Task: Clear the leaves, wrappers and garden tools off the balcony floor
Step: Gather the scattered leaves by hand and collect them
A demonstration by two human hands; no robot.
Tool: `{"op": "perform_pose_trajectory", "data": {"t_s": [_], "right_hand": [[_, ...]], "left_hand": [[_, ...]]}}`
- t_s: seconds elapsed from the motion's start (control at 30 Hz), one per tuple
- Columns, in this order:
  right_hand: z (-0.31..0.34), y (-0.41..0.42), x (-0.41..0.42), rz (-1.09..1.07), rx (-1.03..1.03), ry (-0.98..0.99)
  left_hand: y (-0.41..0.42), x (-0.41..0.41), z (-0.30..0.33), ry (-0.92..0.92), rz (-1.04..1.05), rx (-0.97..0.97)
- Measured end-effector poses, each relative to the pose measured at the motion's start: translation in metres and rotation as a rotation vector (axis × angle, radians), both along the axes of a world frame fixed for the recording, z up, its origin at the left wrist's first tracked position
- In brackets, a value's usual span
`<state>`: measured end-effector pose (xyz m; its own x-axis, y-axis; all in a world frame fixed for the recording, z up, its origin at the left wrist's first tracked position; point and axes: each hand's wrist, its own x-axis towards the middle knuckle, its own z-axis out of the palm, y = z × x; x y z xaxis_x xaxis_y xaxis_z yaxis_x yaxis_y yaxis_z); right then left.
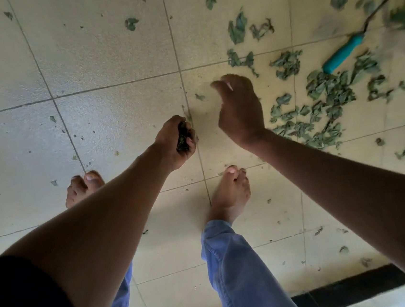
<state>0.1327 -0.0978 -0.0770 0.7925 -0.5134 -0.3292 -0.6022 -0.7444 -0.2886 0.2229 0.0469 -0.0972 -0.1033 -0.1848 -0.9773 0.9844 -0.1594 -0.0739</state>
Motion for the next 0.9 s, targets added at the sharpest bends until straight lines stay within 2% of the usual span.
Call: {"op": "perform_pose_trajectory", "data": {"t_s": [0.07,0.2,0.4,0.57,0.63,0.73,0.8,0.9], "right_hand": [[-0.012,-0.030,-0.004,0.055,-0.086,0.147],[-0.032,-0.071,0.000,0.105,-0.076,0.233],[-0.040,-0.081,0.004,0.087,-0.043,0.233],[-0.053,-0.072,-0.006,-0.039,0.003,0.162],[-0.054,-0.068,-0.008,-0.156,0.064,0.123],[-0.039,-0.050,-0.006,-0.377,0.238,-0.060],[-0.022,-0.032,-0.003,-0.456,0.396,-0.174],[0.000,0.006,0.003,-0.494,0.578,-0.235]], "left_hand": [[-0.007,-0.003,0.000,-0.004,-0.046,-0.012],[-0.013,-0.004,-0.004,-0.015,-0.084,-0.017],[-0.010,-0.003,-0.011,-0.014,-0.113,-0.001],[-0.003,-0.005,-0.013,-0.007,-0.105,0.013],[-0.002,-0.007,-0.013,-0.005,-0.096,0.013],[-0.003,-0.009,-0.014,0.004,-0.067,-0.005],[-0.005,-0.011,-0.013,0.007,-0.051,-0.015],[-0.010,-0.012,-0.010,-0.007,-0.010,-0.025]]}}
